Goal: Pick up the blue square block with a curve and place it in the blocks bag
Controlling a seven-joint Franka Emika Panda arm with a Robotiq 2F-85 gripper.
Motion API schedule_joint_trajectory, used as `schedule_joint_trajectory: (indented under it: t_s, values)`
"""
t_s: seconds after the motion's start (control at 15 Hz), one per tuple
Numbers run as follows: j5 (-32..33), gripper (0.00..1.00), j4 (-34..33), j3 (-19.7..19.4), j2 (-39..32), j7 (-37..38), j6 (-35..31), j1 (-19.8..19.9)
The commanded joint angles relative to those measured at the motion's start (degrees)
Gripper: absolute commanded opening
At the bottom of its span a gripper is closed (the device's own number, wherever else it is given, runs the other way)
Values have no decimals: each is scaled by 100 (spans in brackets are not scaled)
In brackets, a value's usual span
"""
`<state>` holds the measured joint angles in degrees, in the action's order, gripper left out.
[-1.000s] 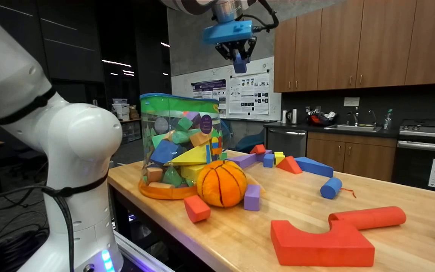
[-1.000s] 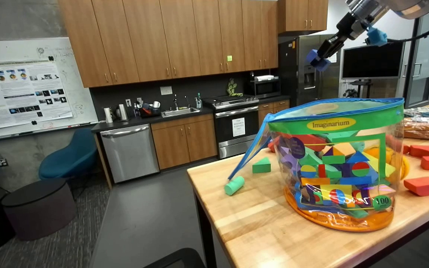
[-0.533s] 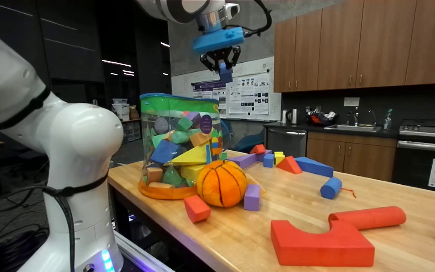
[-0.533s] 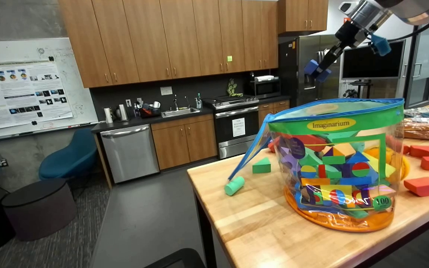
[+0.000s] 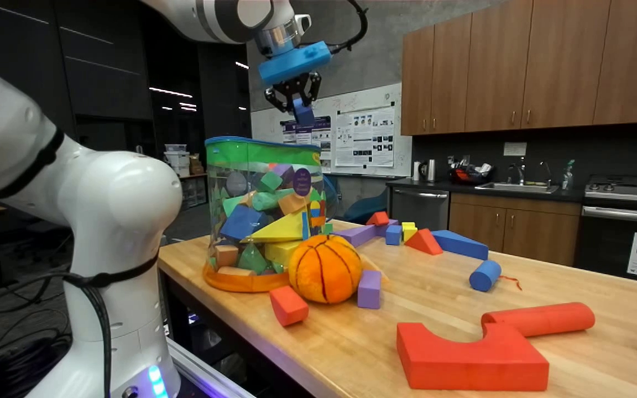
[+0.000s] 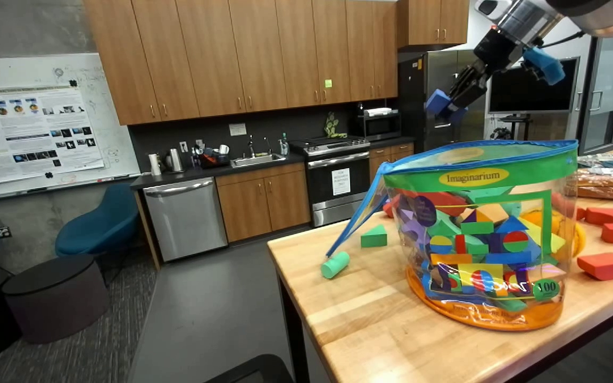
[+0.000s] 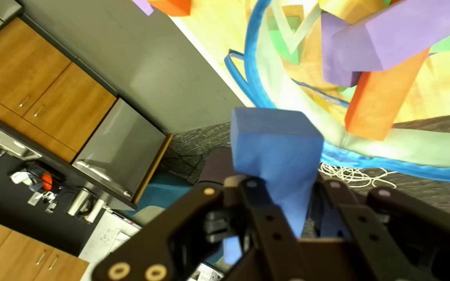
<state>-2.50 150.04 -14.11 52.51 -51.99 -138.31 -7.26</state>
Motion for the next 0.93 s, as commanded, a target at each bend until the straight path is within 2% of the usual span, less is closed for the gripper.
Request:
schedule_joint_trajectory:
  t_s: [0.0, 0.33, 0.4, 0.47, 0.53, 0.73, 0.87]
  values:
    - [253, 6, 326, 168, 370, -167, -108, -154]
    - [393, 6, 458, 203, 517, -116, -166, -251]
    - [394, 50, 461, 199, 514, -54, -186, -218]
    - [347, 51, 379, 179, 420, -15, -77, -262]
    - [346, 31, 382, 172, 425, -7, -75, -261]
    - [344, 50, 382, 165, 421, -4, -72, -260]
    - [344, 52, 382, 164, 421, -3, -72, -260]
